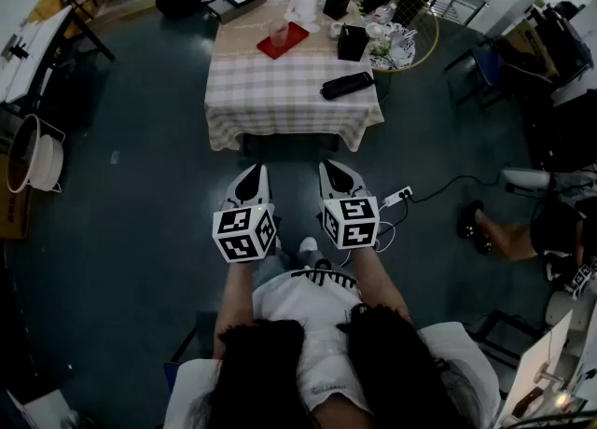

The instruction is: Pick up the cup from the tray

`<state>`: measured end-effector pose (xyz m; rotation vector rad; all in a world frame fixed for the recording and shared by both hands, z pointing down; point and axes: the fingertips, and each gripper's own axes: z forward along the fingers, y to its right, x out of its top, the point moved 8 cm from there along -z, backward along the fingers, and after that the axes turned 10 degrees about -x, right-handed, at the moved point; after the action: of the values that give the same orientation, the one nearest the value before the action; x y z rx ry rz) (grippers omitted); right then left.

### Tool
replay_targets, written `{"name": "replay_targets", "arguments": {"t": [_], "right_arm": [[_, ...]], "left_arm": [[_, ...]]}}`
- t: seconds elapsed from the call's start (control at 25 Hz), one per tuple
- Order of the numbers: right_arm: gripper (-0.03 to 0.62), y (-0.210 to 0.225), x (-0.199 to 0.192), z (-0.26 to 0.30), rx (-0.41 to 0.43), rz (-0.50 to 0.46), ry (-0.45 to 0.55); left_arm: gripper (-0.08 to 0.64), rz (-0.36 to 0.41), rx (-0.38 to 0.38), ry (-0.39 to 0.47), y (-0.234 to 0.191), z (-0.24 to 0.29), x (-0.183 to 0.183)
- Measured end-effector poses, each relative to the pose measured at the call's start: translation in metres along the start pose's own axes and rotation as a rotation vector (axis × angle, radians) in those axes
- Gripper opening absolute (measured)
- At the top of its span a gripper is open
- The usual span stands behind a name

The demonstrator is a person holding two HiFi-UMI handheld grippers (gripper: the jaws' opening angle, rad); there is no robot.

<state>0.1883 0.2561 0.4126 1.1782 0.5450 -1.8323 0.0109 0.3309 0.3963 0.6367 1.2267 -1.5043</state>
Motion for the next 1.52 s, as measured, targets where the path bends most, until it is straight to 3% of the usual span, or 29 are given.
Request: {"name": "replay_targets", "arguments": {"t": [0.36, 0.6, 0.84, 0.96, 1.0, 1.28, 1.52], "right_arm": [[0.006, 0.011, 0.001, -0.002, -0.007, -0.054, 0.016], [0.006, 0.016, 0.003, -0.001, 0.000, -0.025, 0.039], [0.015, 0.026, 0.009, 0.002, 0.072, -0.006, 0.061], [0.203, 0.030, 0.016, 0.004, 0.134, 0.005, 0.088], [0.218, 0.031, 0.019, 0.005, 0.142, -0.001, 0.101], [0.236, 0.036, 0.031, 0.017, 0.174, -0.046, 0.138], [0.259, 0.039, 0.045, 0.048, 0.176, -0.074, 0.139]], "left_arm": [[0.006, 0.003, -0.011, -0.006, 0.011, 0.010, -0.002], [0.006, 0.005, -0.008, -0.013, 0.017, 0.015, -0.004], [0.006, -0.014, 0.009, 0.000, 0.022, 0.023, -0.002], [0.006, -0.011, 0.021, 0.014, 0.026, 0.027, 0.001], [0.006, -0.004, 0.027, 0.020, 0.028, 0.028, 0.002], [0.007, 0.004, 0.087, 0.026, 0.025, 0.039, 0.004], [0.007, -0.023, 0.079, 0.050, 0.004, 0.064, 0.018]]}}
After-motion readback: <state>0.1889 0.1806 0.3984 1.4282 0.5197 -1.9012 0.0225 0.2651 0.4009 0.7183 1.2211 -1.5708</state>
